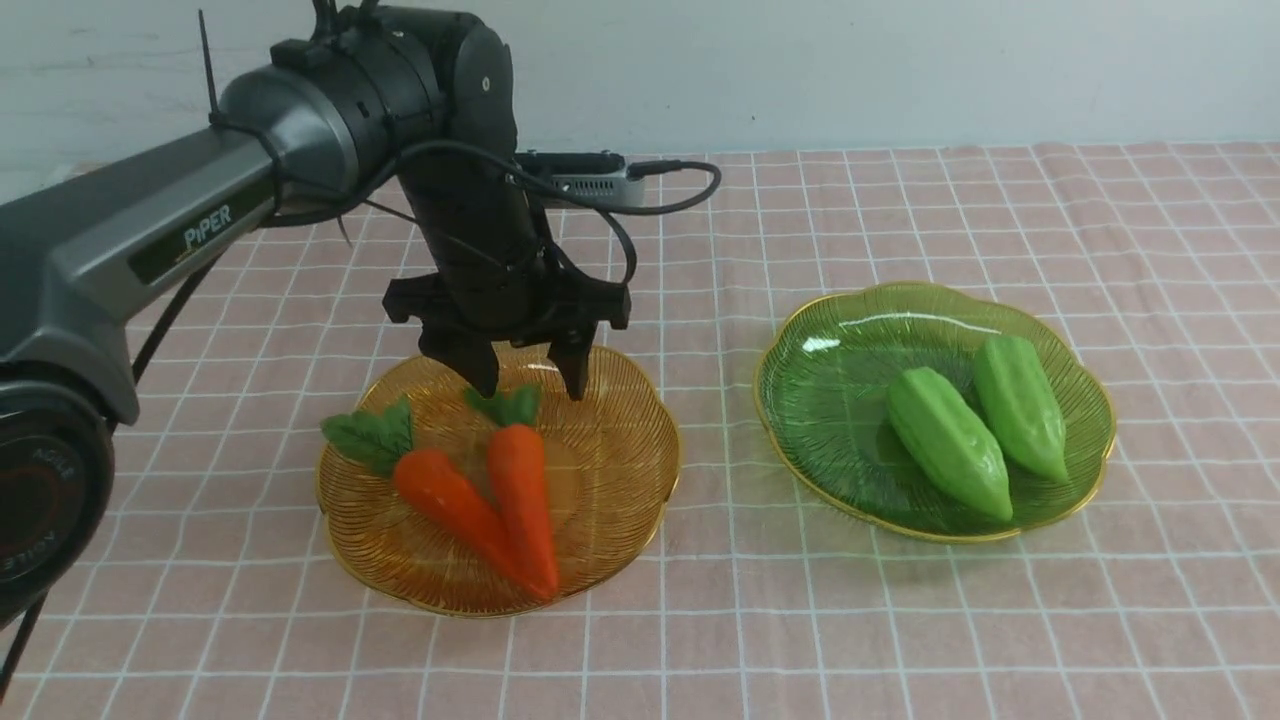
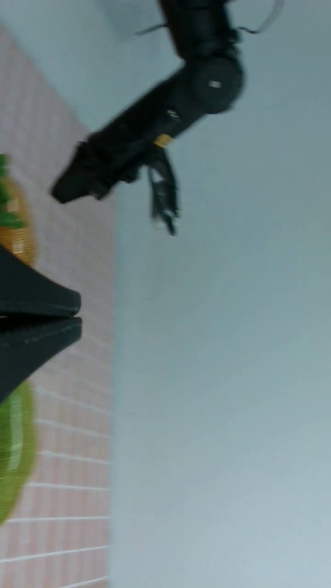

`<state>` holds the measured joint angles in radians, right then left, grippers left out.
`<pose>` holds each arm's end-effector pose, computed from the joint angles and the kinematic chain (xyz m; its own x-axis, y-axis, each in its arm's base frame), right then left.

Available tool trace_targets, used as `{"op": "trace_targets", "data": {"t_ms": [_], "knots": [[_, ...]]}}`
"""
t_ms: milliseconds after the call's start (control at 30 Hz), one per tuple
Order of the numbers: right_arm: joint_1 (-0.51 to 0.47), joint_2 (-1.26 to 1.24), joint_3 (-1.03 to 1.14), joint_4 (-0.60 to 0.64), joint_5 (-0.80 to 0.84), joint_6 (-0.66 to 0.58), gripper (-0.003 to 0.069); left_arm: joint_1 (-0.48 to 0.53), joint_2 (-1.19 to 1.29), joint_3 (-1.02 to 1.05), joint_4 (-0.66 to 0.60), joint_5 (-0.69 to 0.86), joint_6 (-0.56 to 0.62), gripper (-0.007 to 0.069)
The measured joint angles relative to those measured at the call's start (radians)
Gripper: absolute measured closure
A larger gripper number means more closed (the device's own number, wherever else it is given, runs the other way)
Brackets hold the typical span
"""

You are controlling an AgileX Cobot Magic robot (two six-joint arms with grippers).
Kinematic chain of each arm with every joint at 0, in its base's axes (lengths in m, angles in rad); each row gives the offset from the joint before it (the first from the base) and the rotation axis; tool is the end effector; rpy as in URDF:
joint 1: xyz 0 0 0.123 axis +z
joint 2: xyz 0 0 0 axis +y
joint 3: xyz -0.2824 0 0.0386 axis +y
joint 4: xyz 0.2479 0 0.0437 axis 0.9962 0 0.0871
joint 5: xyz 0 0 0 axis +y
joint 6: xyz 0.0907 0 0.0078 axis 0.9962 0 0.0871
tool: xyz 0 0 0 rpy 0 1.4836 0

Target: Put different types of vegetables on the plate.

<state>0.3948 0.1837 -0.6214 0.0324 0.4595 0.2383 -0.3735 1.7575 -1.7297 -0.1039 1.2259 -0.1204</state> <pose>0.0237 0.0113 0.3630 -0.0467 0.2667 -0.9627 -0.3997 0.8782 0.2627 0.3459 -0.1451 0.3468 -0.9069 0.1897 -0.3763 0.2616 0.9535 -0.1498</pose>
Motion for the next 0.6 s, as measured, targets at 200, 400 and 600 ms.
{"op": "trace_targets", "data": {"t_ms": [200, 400, 600], "knots": [[0.0, -0.109, 0.16, -0.012, -0.261, 0.039, 0.0676, 0.0, -0.3, 0.238, 0.03, 0.003, 0.022, 0.0628], [0.0, -0.145, 0.248, -0.014, -0.421, 0.041, 0.0676, 0.0, -0.58, 0.496, 0.038, -0.065, 0.035, 0.0628], [0.0, -0.147, 0.255, -0.017, -0.445, 0.041, 0.0676, 0.0, -0.918, 0.806, 0.04, -0.225, 0.041, 0.0628]]}}
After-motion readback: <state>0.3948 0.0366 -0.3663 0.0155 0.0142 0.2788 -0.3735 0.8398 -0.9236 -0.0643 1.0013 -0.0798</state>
